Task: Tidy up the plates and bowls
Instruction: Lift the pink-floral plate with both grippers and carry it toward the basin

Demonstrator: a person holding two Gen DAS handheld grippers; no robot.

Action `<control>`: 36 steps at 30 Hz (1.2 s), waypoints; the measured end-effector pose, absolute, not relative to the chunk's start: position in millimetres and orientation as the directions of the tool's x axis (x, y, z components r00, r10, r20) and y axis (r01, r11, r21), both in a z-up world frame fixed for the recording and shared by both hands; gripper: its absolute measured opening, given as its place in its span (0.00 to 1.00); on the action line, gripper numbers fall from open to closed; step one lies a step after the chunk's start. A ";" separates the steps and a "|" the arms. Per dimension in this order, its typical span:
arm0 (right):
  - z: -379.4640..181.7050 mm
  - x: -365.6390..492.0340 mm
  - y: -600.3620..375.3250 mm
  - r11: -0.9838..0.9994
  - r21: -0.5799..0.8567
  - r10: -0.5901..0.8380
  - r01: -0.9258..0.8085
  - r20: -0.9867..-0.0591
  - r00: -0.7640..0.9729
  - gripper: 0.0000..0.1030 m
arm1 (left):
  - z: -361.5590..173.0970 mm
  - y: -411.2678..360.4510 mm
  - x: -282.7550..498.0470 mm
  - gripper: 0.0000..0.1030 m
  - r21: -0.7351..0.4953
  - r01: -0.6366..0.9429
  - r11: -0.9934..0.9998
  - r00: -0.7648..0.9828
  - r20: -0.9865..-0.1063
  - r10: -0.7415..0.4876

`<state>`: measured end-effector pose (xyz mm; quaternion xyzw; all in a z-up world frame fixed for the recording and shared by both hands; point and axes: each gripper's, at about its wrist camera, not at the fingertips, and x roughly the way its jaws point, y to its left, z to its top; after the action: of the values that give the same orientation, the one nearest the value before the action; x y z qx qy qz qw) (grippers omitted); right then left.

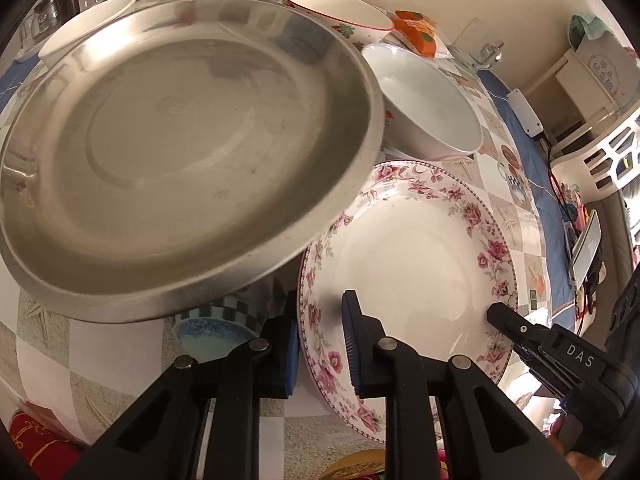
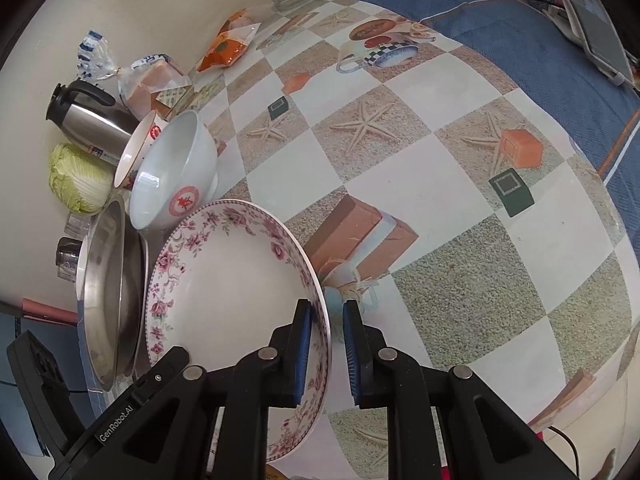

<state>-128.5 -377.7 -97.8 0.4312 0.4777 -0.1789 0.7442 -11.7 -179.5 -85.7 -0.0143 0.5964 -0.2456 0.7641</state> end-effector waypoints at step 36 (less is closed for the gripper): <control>-83.4 -155.1 -403.6 0.518 0.517 0.057 0.681 -0.816 0.576 0.15 | -65.5 -212.8 -17.5 0.17 -0.319 0.507 0.801 0.220 -0.851 -0.478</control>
<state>-155.1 -403.6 -83.4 0.4466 0.4131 -0.2036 0.7671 -17.5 -212.8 -65.5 0.0136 0.5393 -0.3152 0.7808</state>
